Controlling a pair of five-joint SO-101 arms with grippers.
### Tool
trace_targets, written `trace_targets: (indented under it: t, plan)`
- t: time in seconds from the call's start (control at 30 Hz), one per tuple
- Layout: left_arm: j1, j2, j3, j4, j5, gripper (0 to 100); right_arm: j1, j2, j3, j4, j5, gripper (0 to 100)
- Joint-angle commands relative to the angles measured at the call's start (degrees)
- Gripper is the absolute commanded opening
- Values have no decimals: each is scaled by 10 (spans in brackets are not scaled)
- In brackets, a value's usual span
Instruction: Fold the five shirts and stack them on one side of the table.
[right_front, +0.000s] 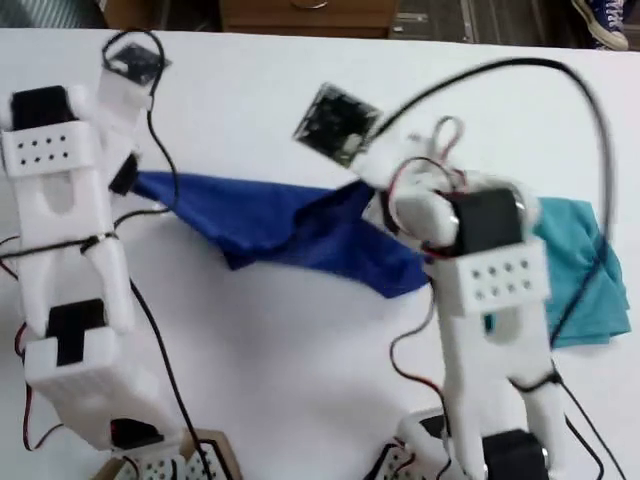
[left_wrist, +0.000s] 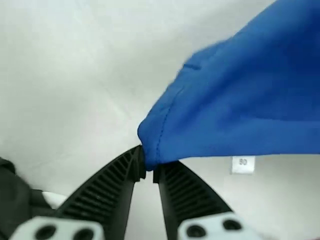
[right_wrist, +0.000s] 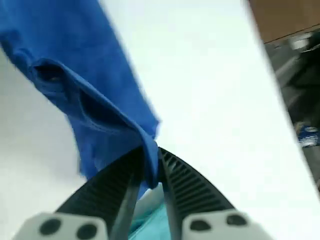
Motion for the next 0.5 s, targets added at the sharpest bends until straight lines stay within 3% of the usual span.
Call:
trace_targets:
  t: [0.0, 0.2, 0.47]
  plan:
    - [-8, -68, -18, 13, -4, 24, 30, -56, -29, -57, 1, 20]
    - [-7, -178, 74, 13, -4, 24, 57, -96, -75, -87, 1, 20]
    - [-11, -433, 242, 13, -41, 23, 56, -125, -149, -84, 2, 20]
